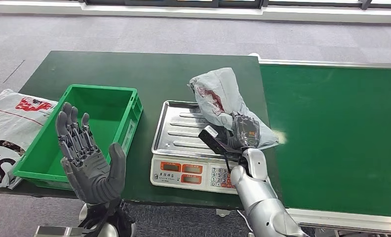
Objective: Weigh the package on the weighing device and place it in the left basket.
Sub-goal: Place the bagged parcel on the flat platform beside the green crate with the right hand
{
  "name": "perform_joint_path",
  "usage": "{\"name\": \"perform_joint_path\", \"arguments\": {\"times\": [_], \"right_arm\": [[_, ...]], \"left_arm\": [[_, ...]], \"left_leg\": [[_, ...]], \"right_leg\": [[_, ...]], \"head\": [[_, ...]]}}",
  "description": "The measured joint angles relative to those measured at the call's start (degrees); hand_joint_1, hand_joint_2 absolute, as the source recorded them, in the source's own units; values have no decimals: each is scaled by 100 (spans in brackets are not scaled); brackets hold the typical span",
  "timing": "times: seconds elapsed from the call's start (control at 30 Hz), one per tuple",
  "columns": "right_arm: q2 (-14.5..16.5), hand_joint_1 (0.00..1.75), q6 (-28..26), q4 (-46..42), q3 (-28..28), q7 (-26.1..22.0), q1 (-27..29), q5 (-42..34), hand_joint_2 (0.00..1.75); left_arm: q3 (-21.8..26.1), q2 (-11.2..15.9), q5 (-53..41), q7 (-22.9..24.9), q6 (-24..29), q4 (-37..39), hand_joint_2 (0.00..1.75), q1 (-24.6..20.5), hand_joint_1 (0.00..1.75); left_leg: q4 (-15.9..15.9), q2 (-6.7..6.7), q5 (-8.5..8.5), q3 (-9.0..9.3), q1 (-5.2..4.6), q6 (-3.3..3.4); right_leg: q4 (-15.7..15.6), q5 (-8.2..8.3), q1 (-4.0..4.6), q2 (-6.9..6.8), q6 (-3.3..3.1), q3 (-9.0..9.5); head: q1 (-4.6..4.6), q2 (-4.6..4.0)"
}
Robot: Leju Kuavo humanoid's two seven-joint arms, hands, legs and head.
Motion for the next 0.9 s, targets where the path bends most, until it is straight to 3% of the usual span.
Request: {"name": "perform_joint_path", "arguments": {"times": [0.2, 0.43, 0.9], "right_arm": [[-44, 175, 170, 102, 101, -38, -39, -238, 175], [-73, 175, 275, 210, 329, -591, -62, -558, 175], [19, 175, 469, 316, 863, -1031, -1, -793, 175]], "left_arm": [[0, 0, 172, 0, 1, 97, 175, -179, 0], [-1, 0, 211, 0, -56, 214, 175, -267, 0], [-1, 0, 247, 0, -107, 270, 175, -293, 0]], "left_leg": [[0, 0, 0, 0, 0, 0], [0, 3, 0, 0, 0, 0], [0, 2, 0, -1, 0, -1]], "right_leg": [[0, 0, 0, 0, 0, 1], [0, 1, -1, 4, -1, -2], [0, 1, 0, 4, -1, -2]], "head": [[1, 0], [-1, 1], [-1, 1]]}}
